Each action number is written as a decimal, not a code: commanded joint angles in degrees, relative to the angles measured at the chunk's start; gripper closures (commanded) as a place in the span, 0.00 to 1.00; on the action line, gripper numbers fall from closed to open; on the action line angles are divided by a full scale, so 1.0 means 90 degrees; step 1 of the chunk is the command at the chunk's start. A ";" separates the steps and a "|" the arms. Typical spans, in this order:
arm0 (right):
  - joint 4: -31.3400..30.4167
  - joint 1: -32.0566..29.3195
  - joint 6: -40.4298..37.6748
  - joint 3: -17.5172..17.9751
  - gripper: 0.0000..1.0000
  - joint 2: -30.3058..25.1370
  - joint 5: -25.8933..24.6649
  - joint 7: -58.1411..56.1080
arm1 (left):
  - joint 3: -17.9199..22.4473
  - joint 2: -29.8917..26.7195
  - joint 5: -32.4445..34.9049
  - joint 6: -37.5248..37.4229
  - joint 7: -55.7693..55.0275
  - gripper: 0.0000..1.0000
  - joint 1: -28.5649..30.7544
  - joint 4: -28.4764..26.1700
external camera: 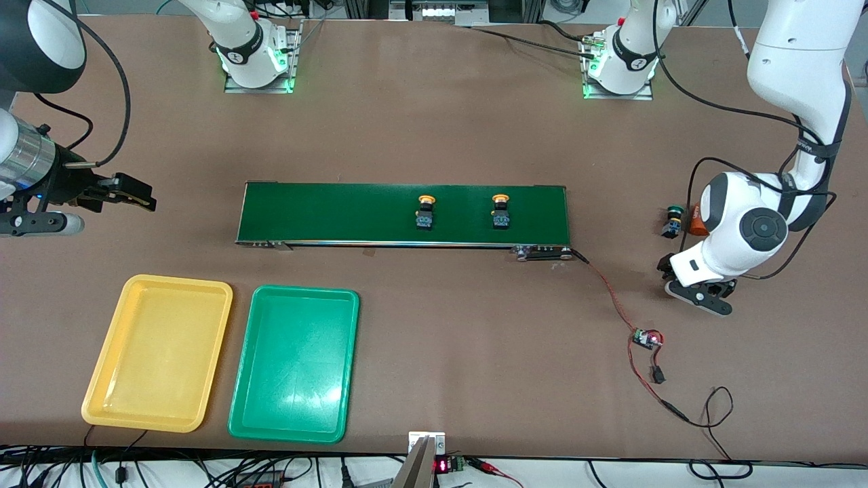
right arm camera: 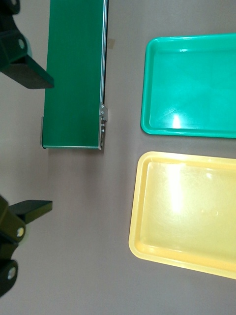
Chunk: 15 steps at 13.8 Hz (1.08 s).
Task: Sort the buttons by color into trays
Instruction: 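Return the left gripper and grasp a third push button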
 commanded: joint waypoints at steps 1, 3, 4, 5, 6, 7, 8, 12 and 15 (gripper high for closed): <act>0.0116 -0.0011 -0.0005 -0.0010 0.00 0.0080 0.0244 0.0078 | 0.0068 0.0208 0.0047 0.0067 0.0046 0.00 -0.0019 0.0003; 0.0096 -0.0011 -0.0015 -0.0010 0.00 0.0090 0.0244 0.0078 | 0.0059 0.0218 0.0008 0.0067 -0.0003 0.18 -0.0009 0.0003; 0.0096 -0.0011 -0.0005 -0.0010 0.00 0.0090 0.0244 0.0078 | 0.0059 0.0189 -0.0118 0.0067 0.0006 0.44 -0.0018 0.0003; 0.0096 -0.0011 -0.0005 -0.0010 0.00 0.0100 0.0244 0.0078 | 0.0059 0.0169 -0.0274 0.0057 0.0045 0.61 -0.0019 0.0003; 0.0106 -0.0011 -0.0015 -0.0010 0.00 0.0100 0.0244 0.0078 | 0.0068 0.0140 -0.0295 0.0028 0.0074 0.78 -0.0019 0.0022; 0.0106 -0.0020 -0.0034 -0.0010 0.00 0.0100 0.0244 0.0078 | 0.0059 0.0111 -0.0295 -0.0020 0.0036 0.83 -0.0019 0.0022; 0.0106 -0.0021 -0.0044 -0.0010 0.00 0.0100 0.0244 0.0068 | 0.0049 0.0024 -0.0304 -0.0166 0.0026 0.85 -0.0019 0.0022; 0.0106 -0.0050 -0.0063 -0.0010 0.00 0.0100 0.0235 0.0019 | -0.0505 -0.0522 -0.0334 -0.1307 -0.0090 0.90 -0.0038 0.0158; 0.0106 -0.0001 -0.0102 -0.0001 0.00 0.0071 0.0225 0.0058 | -0.1014 -0.0739 -0.0849 -0.2332 -0.0899 0.90 -0.0116 0.0558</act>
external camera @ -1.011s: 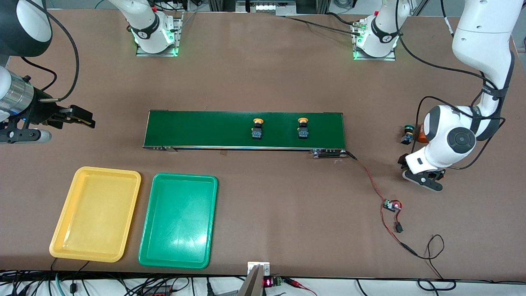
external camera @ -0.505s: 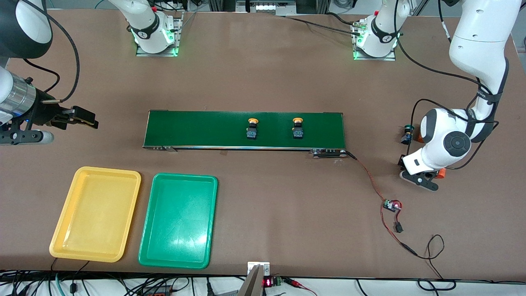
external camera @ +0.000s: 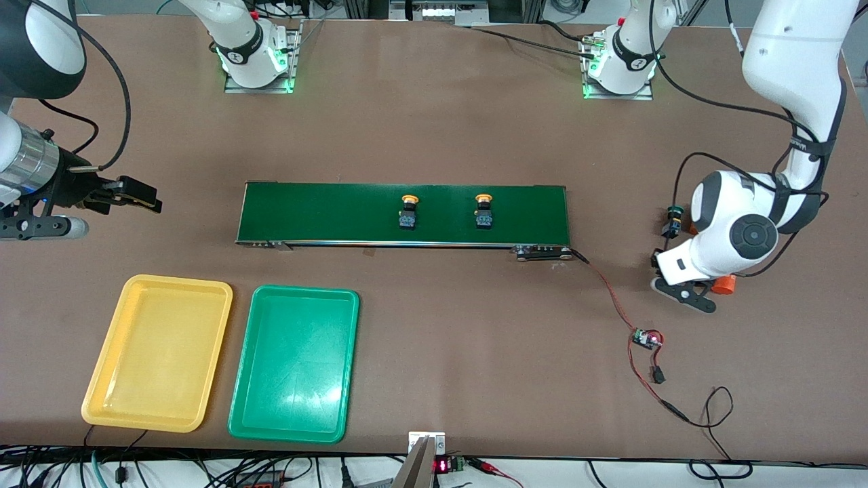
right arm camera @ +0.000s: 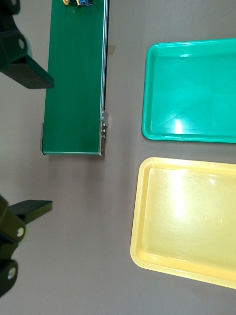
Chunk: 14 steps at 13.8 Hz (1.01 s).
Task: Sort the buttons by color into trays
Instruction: 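Place the third button on the belt while the right gripper approaches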
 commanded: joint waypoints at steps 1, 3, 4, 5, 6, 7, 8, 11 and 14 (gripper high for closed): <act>0.0096 0.0014 -0.0119 0.0004 0.00 -0.0016 0.0087 0.0058 | -0.0407 -0.0245 -0.0566 -0.0994 -0.0686 0.90 -0.0107 0.0363; 0.0057 0.0044 -0.0226 0.0004 0.00 -0.0016 0.0096 0.0058 | -0.0797 -0.0293 -0.0831 -0.1250 -0.1621 0.90 -0.0166 0.0482; -0.0001 0.0053 -0.0217 0.0014 0.00 -0.0026 0.0096 0.0068 | -0.1041 -0.0323 -0.0831 -0.1270 -0.2206 0.89 -0.0185 0.0473; -0.0069 0.0053 -0.0178 0.0024 0.00 -0.0026 0.0096 0.0068 | -0.1323 -0.0323 -0.0831 -0.1299 -0.2899 0.89 -0.0185 0.0472; -0.0147 0.0053 -0.0149 0.0043 0.00 -0.0026 0.0096 0.0068 | -0.1587 -0.0313 -0.0831 -0.1329 -0.3553 0.89 -0.0204 0.0463; -0.0303 0.0063 -0.0081 0.0053 0.00 -0.0045 0.0096 0.0077 | -0.1851 -0.0294 -0.0831 -0.1348 -0.4256 0.89 -0.0243 0.0414; -0.0478 0.0063 0.0075 0.0063 0.00 -0.0123 0.0096 0.0077 | -0.2028 -0.0255 -0.0831 -0.1349 -0.4824 0.89 -0.0282 0.0346; -0.1579 0.0063 0.0952 0.0179 0.00 -0.0707 0.0096 0.0155 | -0.2185 -0.0157 -0.0831 -0.1271 -0.5356 0.87 -0.0380 0.0170; -0.2432 0.0054 0.1578 0.0753 0.00 -0.1080 0.0058 0.1294 | -0.2234 -0.0099 -0.0890 -0.0746 -0.5513 0.87 -0.0410 -0.0268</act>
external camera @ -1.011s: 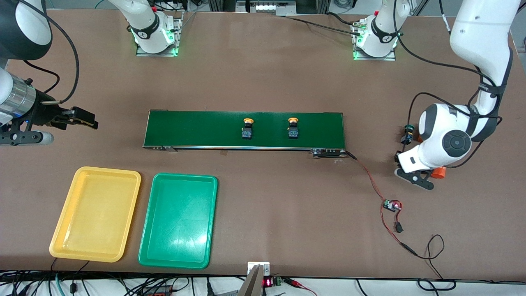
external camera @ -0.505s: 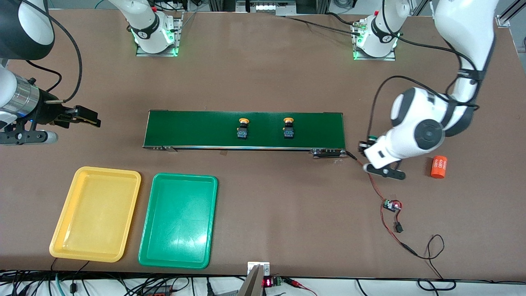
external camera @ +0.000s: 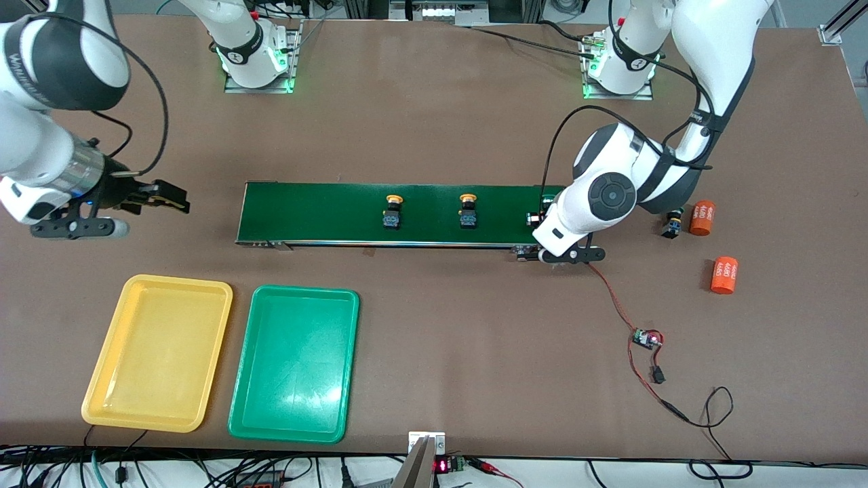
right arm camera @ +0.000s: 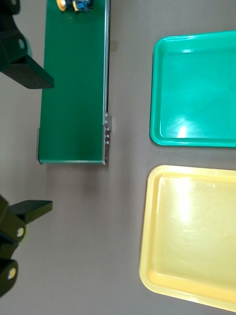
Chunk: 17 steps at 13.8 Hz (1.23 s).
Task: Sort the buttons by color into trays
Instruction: 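Place the third button on the belt while the right gripper approaches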
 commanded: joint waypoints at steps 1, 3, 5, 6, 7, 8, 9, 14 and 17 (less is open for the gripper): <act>-0.0990 -0.0027 0.0657 0.0688 0.00 -0.0594 -0.0006 0.1081 | -0.0055 0.0020 -0.0174 0.0635 -0.0091 0.86 0.0064 -0.0397; -0.1255 -0.0017 0.0931 0.1167 0.00 -0.0672 -0.0036 0.1649 | -0.0055 0.0059 -0.0174 0.0793 -0.0071 0.82 0.0064 -0.0407; -0.1353 -0.0017 0.1000 0.1674 0.00 -0.0653 -0.0094 0.2070 | -0.0055 0.0020 -0.0174 0.0784 -0.0062 0.01 0.0064 -0.0407; -0.1537 -0.0017 0.1117 0.1899 0.00 -0.0663 -0.0143 0.2071 | -0.0055 -0.0028 -0.0174 0.0736 -0.0033 0.00 0.0073 -0.0388; -0.1723 -0.0017 0.1379 0.2172 0.00 -0.0653 -0.0172 0.2120 | -0.0055 -0.0058 -0.0174 0.0725 -0.0023 0.00 0.0103 -0.0388; -0.1976 -0.0017 0.1768 0.2359 0.00 -0.0643 -0.0173 0.2275 | -0.0055 -0.0116 -0.0174 0.0716 -0.0051 0.00 0.0122 -0.0349; -0.2278 0.0002 0.2246 0.2457 0.00 -0.0643 -0.0173 0.2528 | -0.0055 -0.0281 -0.0174 0.0658 -0.0052 0.00 0.0151 -0.0329; -0.2564 0.0207 0.2953 0.2702 0.00 -0.0351 -0.0202 0.3135 | 0.0869 -0.1141 -0.0105 -0.0299 0.1395 0.00 0.0230 -0.0017; -0.2555 0.0295 0.3002 0.2702 0.00 -0.0029 -0.0698 0.3165 | 0.2011 -0.1366 -0.0105 -0.0310 0.3760 0.00 0.0181 -0.0308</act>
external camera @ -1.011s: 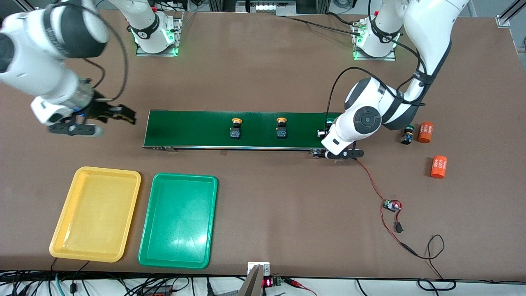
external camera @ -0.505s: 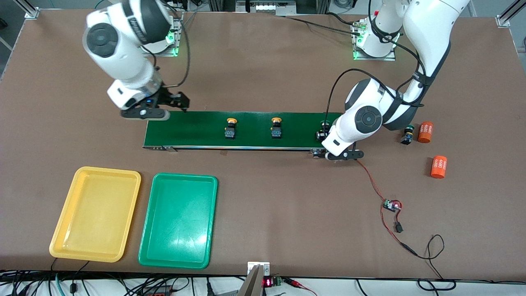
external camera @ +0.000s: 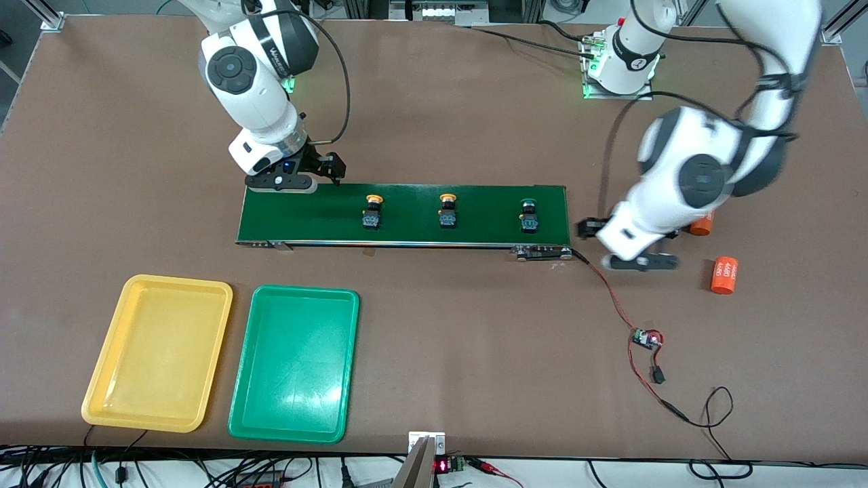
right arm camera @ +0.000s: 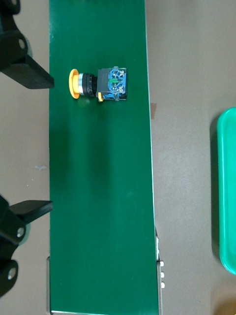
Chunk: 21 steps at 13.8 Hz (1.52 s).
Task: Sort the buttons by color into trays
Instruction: 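Grasp the belt-end button with the right gripper while the left grasps another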
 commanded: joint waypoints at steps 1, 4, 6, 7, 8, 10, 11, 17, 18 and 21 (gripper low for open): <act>-0.0001 0.0099 0.0197 0.0029 0.00 0.0282 -0.0408 0.0227 | 0.0959 -0.0192 -0.0105 -0.0017 0.1992 0.00 -0.0060 -0.0405; 0.0019 0.0099 0.0246 0.0029 0.00 0.0419 -0.0408 0.0296 | 0.1586 -0.0173 -0.0095 0.0061 0.3265 0.00 -0.0050 -0.0872; 0.0028 0.0099 0.0431 0.0029 0.00 0.0555 -0.0408 0.0305 | 0.1704 -0.0163 -0.0085 0.0255 0.3716 0.00 -0.0040 -0.1301; 0.0038 0.0099 0.0500 0.0029 0.00 0.0595 -0.0399 0.0383 | 0.1705 -0.0173 -0.0085 0.0547 0.3766 0.00 -0.0031 -0.1507; 0.0038 0.0099 0.0549 0.0029 0.00 0.0615 -0.0408 0.0442 | 0.1705 -0.0163 -0.0076 0.0908 0.3767 0.00 -0.0031 -0.1751; 0.0048 0.0099 0.0811 0.0029 0.00 0.0722 -0.0408 0.0442 | 0.1773 -0.0076 -0.0076 0.1980 0.3767 0.00 -0.0021 -0.2249; 0.0048 0.0108 0.0929 0.0029 0.00 0.0790 -0.0418 0.0442 | 0.1957 0.0012 -0.0066 0.2324 0.3767 0.00 -0.0030 -0.2338; 0.0048 0.0109 0.1125 0.0029 0.00 0.1054 -0.1326 0.0442 | 0.2086 0.0403 -0.0066 0.2609 0.3728 0.00 -0.0031 -0.2388; 0.0067 0.0099 0.1125 0.0029 0.00 0.1083 -0.1326 0.0442 | 0.2086 0.0471 -0.0066 0.2668 0.3718 0.00 -0.0031 -0.2446; 0.0126 0.0099 0.1174 0.0029 0.00 0.1181 -0.1336 0.0452 | 0.2095 0.0637 -0.0066 0.2669 0.3728 0.13 -0.0031 -0.2446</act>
